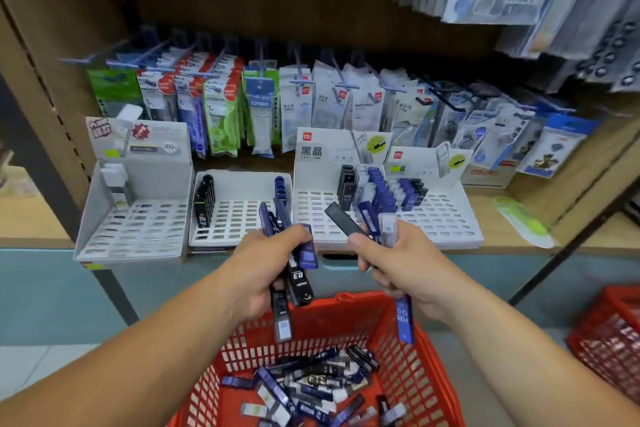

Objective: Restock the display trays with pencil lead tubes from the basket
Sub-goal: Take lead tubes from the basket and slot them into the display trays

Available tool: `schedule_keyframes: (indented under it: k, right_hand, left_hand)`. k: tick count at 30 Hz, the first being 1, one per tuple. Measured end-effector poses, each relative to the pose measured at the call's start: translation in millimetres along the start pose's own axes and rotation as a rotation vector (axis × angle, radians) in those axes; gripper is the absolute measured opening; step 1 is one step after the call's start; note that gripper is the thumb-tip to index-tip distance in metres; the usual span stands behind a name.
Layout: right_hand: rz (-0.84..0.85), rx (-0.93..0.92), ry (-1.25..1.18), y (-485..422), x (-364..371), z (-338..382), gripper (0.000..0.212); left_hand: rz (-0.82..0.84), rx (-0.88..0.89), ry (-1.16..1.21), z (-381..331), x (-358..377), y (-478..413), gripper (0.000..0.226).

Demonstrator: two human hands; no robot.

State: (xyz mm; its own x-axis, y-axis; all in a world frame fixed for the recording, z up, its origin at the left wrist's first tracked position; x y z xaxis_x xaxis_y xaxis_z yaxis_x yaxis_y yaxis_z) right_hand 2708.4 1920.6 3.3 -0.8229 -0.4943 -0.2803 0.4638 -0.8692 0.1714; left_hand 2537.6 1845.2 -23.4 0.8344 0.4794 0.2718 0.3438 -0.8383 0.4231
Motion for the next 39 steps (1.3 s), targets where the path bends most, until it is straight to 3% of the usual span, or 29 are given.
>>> schedule_keyframes:
  k: [3, 7, 13, 19, 23, 27, 30, 35, 39]
  right_hand:
    - [0.042, 0.072, 0.178, 16, -14, 5, 0.037]
    - [0.132, 0.11, 0.49, 25, -32, 20, 0.031]
    - [0.328, 0.104, 0.417, 3, -38, 31, 0.022]
    - [0.292, 0.077, 0.276, -23, -58, 5, 0.025]
    - [0.171, 0.067, 0.063, -43, -74, 1, 0.019]
    - [0.033, 0.074, -0.092, -60, -85, -6, 0.039]
    - [-0.093, 0.106, -0.074, -71, -96, -15, 0.047]
    - [-0.062, 0.084, -0.104, -71, -83, -5, 0.03]
    - [-0.174, 0.099, -0.017, -66, -78, 3, 0.026]
  left_hand:
    - [0.01, 0.047, -0.066, -14, -1, 1, 0.009]
    - [0.072, 0.098, -0.215, -25, 6, -3, 0.015]
    - [0.151, 0.139, -0.277, -30, 35, -3, 0.007]
    - [0.199, 0.093, -0.344, -17, 54, -22, 0.014]
    - [0.243, 0.125, -0.417, -8, 69, -32, 0.023]
    - [0.175, 0.159, -0.369, -13, 65, -44, 0.016]
    - [0.102, 0.196, -0.343, -20, 53, -54, 0.017]
    - [0.058, 0.176, -0.221, -18, 45, -54, 0.024]
    - [0.065, 0.169, -0.159, -24, 45, -43, 0.026]
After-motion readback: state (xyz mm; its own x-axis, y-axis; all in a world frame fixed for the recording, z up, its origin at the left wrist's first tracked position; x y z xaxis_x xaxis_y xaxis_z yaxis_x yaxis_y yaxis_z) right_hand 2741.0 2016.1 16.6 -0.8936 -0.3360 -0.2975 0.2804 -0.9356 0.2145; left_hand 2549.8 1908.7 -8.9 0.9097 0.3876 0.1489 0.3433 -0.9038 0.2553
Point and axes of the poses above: each hand's wrist, its own y-axis away from the middle knuckle, its own x-axis out of the palm, z = x × y, the point moved 7 cm from there along -y, towards the middle knuckle, and after that the axes turned 3 degrees about y, right-handed, at the moved point
